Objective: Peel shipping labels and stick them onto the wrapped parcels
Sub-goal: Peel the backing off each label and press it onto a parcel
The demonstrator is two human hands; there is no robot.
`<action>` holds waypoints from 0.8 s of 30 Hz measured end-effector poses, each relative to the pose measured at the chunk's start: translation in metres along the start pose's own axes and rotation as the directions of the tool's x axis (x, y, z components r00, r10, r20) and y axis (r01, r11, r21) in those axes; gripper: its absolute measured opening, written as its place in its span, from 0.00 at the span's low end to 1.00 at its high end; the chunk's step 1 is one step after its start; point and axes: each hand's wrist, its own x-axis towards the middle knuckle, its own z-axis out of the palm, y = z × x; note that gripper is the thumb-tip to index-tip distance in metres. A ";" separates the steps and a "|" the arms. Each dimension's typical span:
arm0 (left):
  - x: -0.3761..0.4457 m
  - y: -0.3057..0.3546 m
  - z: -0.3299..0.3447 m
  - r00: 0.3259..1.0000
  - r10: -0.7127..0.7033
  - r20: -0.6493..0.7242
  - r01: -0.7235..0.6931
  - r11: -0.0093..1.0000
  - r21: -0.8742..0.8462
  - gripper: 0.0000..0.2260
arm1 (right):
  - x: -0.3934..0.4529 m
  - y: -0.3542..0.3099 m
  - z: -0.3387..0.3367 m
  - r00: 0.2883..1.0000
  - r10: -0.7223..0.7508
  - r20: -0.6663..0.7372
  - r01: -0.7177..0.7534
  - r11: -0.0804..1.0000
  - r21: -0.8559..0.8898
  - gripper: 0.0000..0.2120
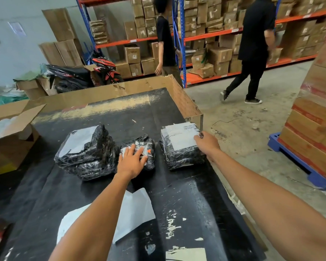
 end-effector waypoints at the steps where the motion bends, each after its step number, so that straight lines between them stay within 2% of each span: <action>1: -0.004 0.005 -0.001 0.998 0.009 -0.057 -0.010 1.000 -0.013 0.24 | -0.002 -0.001 -0.001 0.999 -0.033 -0.017 0.031 0.997 -0.073 0.26; 3: -0.013 0.012 -0.003 0.991 0.039 -0.127 -0.048 0.997 -0.067 0.20 | -0.012 -0.006 0.000 0.983 -0.151 -0.105 0.131 0.975 -0.178 0.25; 6: -0.032 0.015 -0.006 0.986 0.075 -0.152 -0.101 0.980 -0.172 0.17 | -0.037 -0.012 0.012 0.906 -0.388 -0.170 0.349 0.911 -0.220 0.18; 9: -0.060 0.006 -0.014 0.984 0.041 -0.173 -0.086 0.960 -0.266 0.15 | -0.066 -0.018 0.036 0.856 -0.513 -0.065 0.503 0.855 -0.131 0.13; 13: -0.103 -0.017 -0.019 0.969 -0.065 -0.240 -0.031 0.927 -0.374 0.10 | -0.103 -0.026 0.080 0.841 -0.513 0.169 0.508 0.858 0.077 0.10; 16: -0.138 -0.055 -0.022 0.960 -0.123 -0.250 0.022 0.928 -0.373 0.09 | -0.135 -0.033 0.116 0.818 -0.497 0.291 0.466 0.868 0.171 0.09; 21: -0.180 -0.130 -0.021 0.956 -0.217 -0.197 0.133 0.920 -0.367 0.15 | -0.178 -0.047 0.163 0.698 -0.555 0.452 0.555 0.819 0.149 0.10; 24: -0.198 -0.164 -0.013 0.963 -0.218 -0.156 0.141 0.909 -0.393 0.15 | -0.201 -0.056 0.187 0.669 -0.525 0.526 0.550 0.826 0.125 0.09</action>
